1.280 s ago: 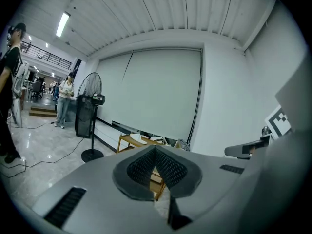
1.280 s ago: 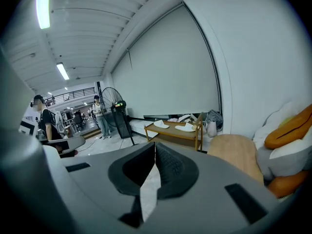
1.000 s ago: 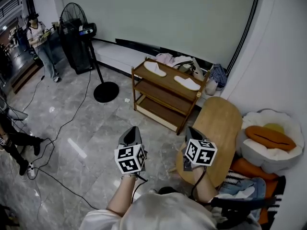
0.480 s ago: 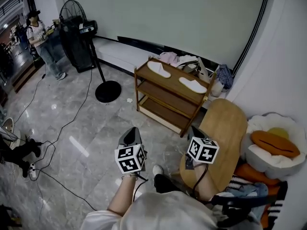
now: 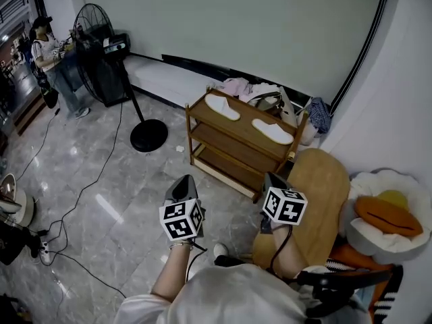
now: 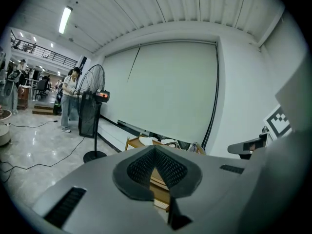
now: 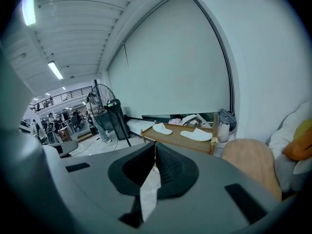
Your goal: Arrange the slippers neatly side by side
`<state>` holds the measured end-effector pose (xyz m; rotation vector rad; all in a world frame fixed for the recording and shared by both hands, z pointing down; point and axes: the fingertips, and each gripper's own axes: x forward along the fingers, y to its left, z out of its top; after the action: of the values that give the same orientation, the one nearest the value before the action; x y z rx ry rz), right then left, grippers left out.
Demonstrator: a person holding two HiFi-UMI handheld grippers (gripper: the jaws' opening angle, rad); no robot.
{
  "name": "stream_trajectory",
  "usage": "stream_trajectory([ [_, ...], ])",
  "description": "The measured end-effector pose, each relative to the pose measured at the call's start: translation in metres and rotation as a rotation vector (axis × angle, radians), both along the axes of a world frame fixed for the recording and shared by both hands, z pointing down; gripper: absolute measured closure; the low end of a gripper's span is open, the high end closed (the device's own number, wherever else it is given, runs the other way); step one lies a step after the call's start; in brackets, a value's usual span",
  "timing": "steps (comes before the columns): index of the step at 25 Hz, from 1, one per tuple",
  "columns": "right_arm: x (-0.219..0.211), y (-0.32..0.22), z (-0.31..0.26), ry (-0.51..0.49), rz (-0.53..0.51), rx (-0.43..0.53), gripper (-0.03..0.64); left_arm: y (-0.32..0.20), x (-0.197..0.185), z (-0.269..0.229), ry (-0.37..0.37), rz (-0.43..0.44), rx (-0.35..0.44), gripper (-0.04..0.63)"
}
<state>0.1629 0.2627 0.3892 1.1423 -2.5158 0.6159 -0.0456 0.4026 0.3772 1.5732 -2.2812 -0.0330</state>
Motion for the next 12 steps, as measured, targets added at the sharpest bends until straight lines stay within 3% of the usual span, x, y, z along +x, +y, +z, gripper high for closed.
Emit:
stream_trajectory([
  [12, -0.037, -0.079, 0.010, -0.002, -0.010, -0.041, 0.583, -0.082, -0.039, -0.002, -0.012, 0.014, -0.021, 0.578],
])
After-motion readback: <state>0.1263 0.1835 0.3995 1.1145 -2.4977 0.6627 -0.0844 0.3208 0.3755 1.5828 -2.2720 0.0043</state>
